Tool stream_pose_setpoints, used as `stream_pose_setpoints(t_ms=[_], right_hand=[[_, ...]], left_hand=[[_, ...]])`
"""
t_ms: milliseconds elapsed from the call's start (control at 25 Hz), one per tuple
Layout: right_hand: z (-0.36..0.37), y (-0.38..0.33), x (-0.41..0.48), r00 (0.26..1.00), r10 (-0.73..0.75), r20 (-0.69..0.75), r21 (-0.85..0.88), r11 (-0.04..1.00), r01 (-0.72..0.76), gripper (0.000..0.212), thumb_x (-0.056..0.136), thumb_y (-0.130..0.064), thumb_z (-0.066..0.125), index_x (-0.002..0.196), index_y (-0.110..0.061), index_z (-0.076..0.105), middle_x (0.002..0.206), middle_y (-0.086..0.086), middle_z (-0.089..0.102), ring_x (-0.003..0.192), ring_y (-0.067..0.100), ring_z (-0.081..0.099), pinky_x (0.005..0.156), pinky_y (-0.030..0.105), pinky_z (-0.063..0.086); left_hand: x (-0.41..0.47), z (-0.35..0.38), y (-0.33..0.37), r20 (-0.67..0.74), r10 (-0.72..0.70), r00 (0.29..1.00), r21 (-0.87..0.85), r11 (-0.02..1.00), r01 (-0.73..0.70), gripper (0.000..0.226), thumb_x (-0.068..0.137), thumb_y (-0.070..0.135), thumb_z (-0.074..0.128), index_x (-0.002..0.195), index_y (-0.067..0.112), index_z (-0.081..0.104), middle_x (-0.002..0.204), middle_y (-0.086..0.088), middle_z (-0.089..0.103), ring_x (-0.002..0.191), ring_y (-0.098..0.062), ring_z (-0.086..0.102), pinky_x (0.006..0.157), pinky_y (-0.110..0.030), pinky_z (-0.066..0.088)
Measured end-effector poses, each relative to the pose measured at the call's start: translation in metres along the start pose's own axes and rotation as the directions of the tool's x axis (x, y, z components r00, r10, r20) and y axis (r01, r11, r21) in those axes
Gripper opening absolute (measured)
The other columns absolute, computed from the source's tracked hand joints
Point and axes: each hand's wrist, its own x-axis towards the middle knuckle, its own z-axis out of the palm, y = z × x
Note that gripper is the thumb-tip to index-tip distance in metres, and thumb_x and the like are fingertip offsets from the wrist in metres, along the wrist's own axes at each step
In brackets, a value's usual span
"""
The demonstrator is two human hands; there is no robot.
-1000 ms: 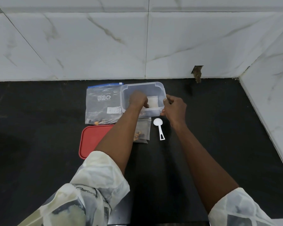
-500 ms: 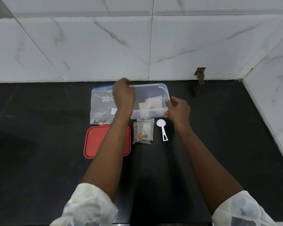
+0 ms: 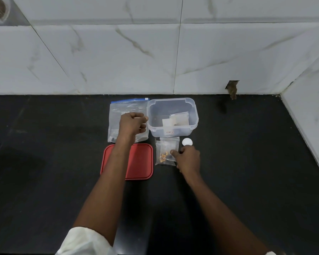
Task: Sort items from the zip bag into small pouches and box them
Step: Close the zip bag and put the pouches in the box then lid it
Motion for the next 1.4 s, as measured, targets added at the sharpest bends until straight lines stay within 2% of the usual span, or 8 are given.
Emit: stream_pose_setpoints(t_ms=[240, 480, 600, 720, 880, 1000, 1160, 1400], right_hand=[[-0.001, -0.008, 0.001, 0.998, 0.026, -0.057, -0.100, 0.995, -0.031, 0.011, 0.084, -0.027, 0.069, 0.091, -0.018, 0.072, 0.092, 0.002, 0.071, 0.088, 0.025, 0.065, 0.065, 0.025, 0.039], [-0.027, -0.025, -0.016, 0.946, -0.320, 0.046, -0.049, 0.946, 0.322, 0.008, 0.088, -0.010, 0.066, 0.093, -0.016, 0.069, 0.087, -0.003, 0.071, 0.078, 0.011, 0.066, 0.065, 0.018, 0.045], [-0.052, -0.055, -0.017, 0.905, -0.423, 0.042, 0.117, 0.902, 0.416, 0.012, 0.086, -0.004, 0.068, 0.093, -0.013, 0.072, 0.082, -0.002, 0.072, 0.075, 0.009, 0.069, 0.067, 0.020, 0.054], [-0.065, -0.086, 0.014, 0.930, -0.352, -0.109, 0.287, 0.884, 0.368, 0.013, 0.086, -0.002, 0.068, 0.095, -0.011, 0.072, 0.082, 0.000, 0.072, 0.072, 0.011, 0.070, 0.061, 0.021, 0.058], [-0.036, -0.102, 0.086, 0.972, -0.234, -0.031, -0.123, 0.966, 0.229, 0.011, 0.083, 0.003, 0.066, 0.092, 0.002, 0.073, 0.089, 0.014, 0.072, 0.082, 0.028, 0.071, 0.071, 0.037, 0.060], [-0.010, -0.110, 0.109, 0.974, -0.169, 0.149, -0.405, 0.888, 0.216, 0.023, 0.084, -0.005, 0.071, 0.106, 0.000, 0.067, 0.105, 0.014, 0.069, 0.097, 0.027, 0.066, 0.070, 0.026, 0.043], [0.002, -0.125, 0.113, 0.946, -0.097, 0.308, -0.513, 0.821, 0.251, 0.025, 0.086, -0.005, 0.068, 0.111, 0.000, 0.066, 0.114, 0.015, 0.068, 0.092, 0.024, 0.063, 0.077, 0.029, 0.045], [0.002, -0.112, 0.115, 0.968, -0.204, 0.146, -0.533, 0.808, 0.250, 0.022, 0.089, -0.006, 0.065, 0.111, -0.004, 0.065, 0.109, 0.014, 0.069, 0.099, 0.028, 0.067, 0.076, 0.031, 0.048]], left_hand=[[0.006, 0.006, -0.001, 0.034, 0.007, 0.999, 0.016, 1.000, -0.007, 0.036, 0.082, -0.004, 0.074, 0.116, 0.001, 0.067, 0.080, -0.012, 0.068, 0.059, -0.018, 0.060, 0.056, -0.028, 0.059], [0.009, 0.003, -0.001, 0.058, -0.029, 0.998, -0.059, 0.998, 0.032, 0.035, 0.083, -0.007, 0.073, 0.117, -0.001, 0.067, 0.076, -0.013, 0.069, 0.057, -0.019, 0.061, 0.059, -0.030, 0.061], [0.009, 0.002, -0.005, 0.086, -0.040, 0.996, -0.098, 0.994, 0.048, 0.033, 0.087, -0.008, 0.070, 0.119, -0.004, 0.066, 0.075, -0.012, 0.068, 0.054, -0.019, 0.060, 0.060, -0.031, 0.060], [0.008, 0.001, -0.003, 0.089, -0.038, 0.995, -0.106, 0.993, 0.048, 0.031, 0.087, -0.009, 0.069, 0.117, -0.004, 0.066, 0.072, -0.011, 0.068, 0.053, -0.017, 0.060, 0.059, -0.030, 0.061], [0.008, 0.001, -0.004, 0.084, -0.038, 0.996, -0.095, 0.994, 0.046, 0.030, 0.087, -0.008, 0.068, 0.116, -0.001, 0.067, 0.073, -0.012, 0.068, 0.055, -0.018, 0.061, 0.061, -0.031, 0.062], [0.009, 0.002, -0.005, 0.078, -0.039, 0.996, -0.092, 0.995, 0.046, 0.029, 0.088, -0.008, 0.068, 0.116, 0.000, 0.067, 0.074, -0.012, 0.069, 0.055, -0.018, 0.061, 0.062, -0.032, 0.062], [0.010, 0.003, -0.005, 0.072, -0.038, 0.997, -0.088, 0.995, 0.044, 0.029, 0.088, -0.007, 0.069, 0.115, 0.000, 0.068, 0.074, -0.012, 0.069, 0.055, -0.016, 0.062, 0.062, -0.031, 0.063], [0.008, 0.003, -0.003, 0.066, -0.043, 0.997, -0.082, 0.996, 0.048, 0.028, 0.088, -0.008, 0.069, 0.115, -0.001, 0.068, 0.073, -0.012, 0.068, 0.055, -0.017, 0.061, 0.060, -0.030, 0.063]])
